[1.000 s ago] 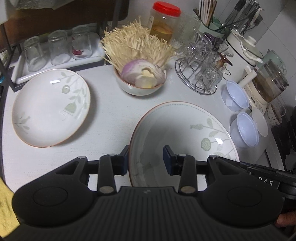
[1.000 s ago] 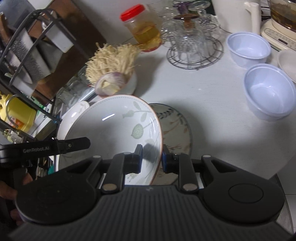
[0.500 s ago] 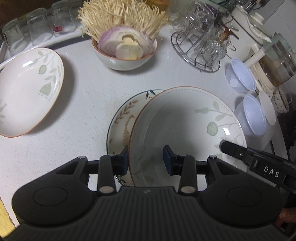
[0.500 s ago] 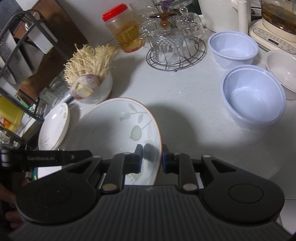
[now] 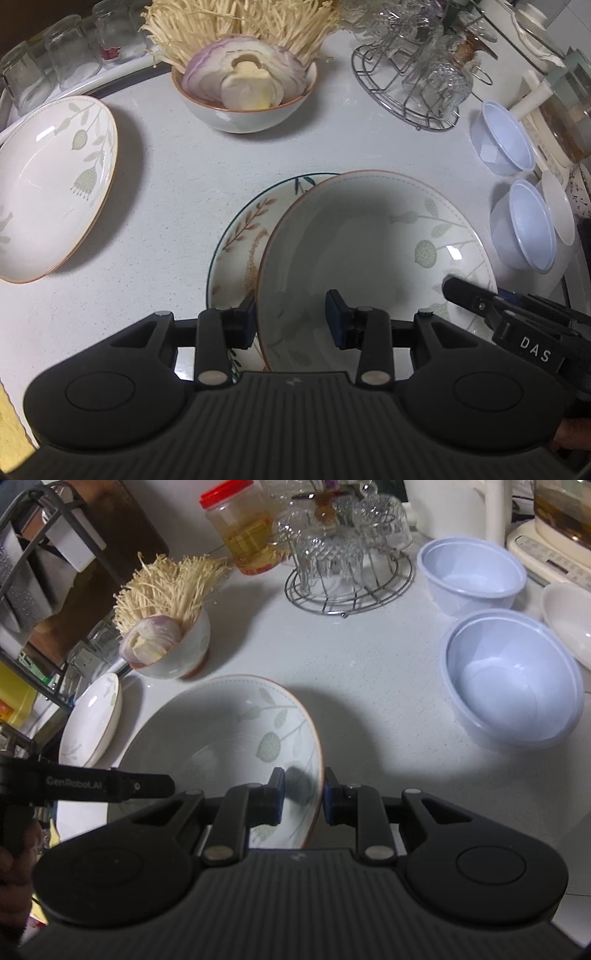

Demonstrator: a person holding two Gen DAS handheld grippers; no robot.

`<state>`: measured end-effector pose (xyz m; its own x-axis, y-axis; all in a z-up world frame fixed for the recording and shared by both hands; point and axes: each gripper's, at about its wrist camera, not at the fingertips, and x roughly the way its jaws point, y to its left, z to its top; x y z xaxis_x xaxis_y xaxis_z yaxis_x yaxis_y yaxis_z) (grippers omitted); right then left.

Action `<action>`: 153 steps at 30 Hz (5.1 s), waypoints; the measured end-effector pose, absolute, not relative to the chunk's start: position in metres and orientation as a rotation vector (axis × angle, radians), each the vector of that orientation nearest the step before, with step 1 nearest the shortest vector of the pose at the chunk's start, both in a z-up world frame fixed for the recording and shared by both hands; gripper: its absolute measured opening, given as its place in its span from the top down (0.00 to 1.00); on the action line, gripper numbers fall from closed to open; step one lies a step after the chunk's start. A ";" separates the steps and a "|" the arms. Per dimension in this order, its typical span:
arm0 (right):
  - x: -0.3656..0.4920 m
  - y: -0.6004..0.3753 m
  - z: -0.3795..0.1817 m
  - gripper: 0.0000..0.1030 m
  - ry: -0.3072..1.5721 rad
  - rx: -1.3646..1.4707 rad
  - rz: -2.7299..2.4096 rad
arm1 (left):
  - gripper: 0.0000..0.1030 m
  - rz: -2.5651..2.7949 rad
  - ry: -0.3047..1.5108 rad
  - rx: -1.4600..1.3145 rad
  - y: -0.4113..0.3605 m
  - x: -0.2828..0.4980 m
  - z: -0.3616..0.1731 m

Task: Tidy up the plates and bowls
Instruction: 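Carry the white leaf plate with both grippers over the floral plate, then lower the white plate onto the floral plate and open both grippers, then move both grippers to the rim of the other white leaf plate, then close both grippers on the rim of the second white plate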

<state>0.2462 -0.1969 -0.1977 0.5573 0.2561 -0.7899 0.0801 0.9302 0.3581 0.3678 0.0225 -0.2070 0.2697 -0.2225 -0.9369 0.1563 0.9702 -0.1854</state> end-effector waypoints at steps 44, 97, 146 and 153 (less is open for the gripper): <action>0.213 -0.197 -0.114 0.78 0.789 0.306 0.151 | 0.56 -0.249 0.992 -0.184 0.051 0.296 -0.093; 0.123 -0.007 -0.073 0.76 0.757 0.208 0.202 | 0.56 -0.264 0.850 -0.242 0.227 0.191 -0.077; 0.399 0.045 -0.217 0.56 0.931 0.233 0.402 | 0.36 0.111 0.986 -0.414 0.318 0.405 -0.239; 0.409 0.052 -0.223 0.73 0.950 0.241 0.427 | 0.46 0.083 0.992 -0.372 0.310 0.415 -0.240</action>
